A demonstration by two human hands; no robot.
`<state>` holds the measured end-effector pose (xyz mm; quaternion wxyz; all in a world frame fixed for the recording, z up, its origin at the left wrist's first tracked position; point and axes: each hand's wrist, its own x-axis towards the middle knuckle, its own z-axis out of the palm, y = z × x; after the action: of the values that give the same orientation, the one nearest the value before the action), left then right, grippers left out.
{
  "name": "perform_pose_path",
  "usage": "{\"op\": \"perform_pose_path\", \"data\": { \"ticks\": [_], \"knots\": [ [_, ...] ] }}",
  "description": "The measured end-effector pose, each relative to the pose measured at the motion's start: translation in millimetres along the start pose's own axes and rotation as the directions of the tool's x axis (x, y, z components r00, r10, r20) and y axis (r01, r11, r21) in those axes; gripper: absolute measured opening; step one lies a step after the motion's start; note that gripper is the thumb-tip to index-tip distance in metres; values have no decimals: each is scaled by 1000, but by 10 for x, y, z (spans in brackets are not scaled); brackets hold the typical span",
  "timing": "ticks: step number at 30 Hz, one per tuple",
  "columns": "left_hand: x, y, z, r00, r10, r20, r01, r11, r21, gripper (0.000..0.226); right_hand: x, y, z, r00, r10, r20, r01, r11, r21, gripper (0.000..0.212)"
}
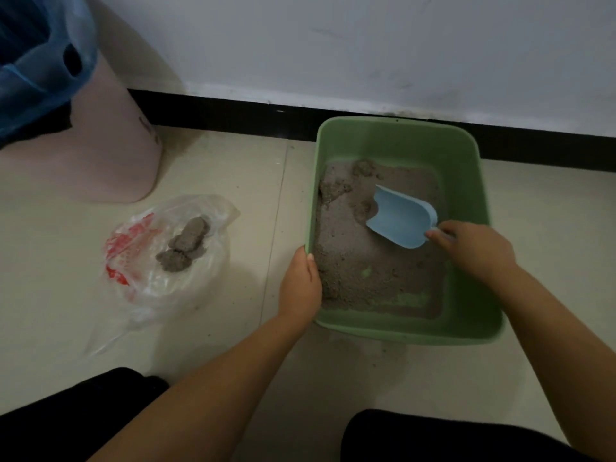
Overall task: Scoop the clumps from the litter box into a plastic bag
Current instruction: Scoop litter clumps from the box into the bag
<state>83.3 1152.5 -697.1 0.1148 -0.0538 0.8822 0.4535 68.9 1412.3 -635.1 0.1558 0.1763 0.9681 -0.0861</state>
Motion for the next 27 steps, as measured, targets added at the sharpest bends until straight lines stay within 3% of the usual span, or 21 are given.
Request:
{"op": "perform_pose_path", "data": {
  "ticks": [4,9,14,19,27],
  "knots": [
    [0,-2,-1,1000,2,-12,-3,1000,-5,26,71,-130,126,996,-82,40,78,992,102,39],
    [-9,4,-8,1000,3,-5,-3,1000,-8,24,160,-255,230,989,-99,110,67,964,259,43],
    [-5,-9,-13,1000,6,-9,-6,1000,-22,21,160,-178,199,984,-15,180,-89,826,557,48],
    [-12,-5,-11,1000,7,-9,-7,999,-31,22,71,-48,214,990,-57,133,-45,752,658,35],
    [-20,10,-15,1000,11,-10,-11,999,-34,22,169,-48,252,981,-135,143,50,874,483,41]
  ]
}}
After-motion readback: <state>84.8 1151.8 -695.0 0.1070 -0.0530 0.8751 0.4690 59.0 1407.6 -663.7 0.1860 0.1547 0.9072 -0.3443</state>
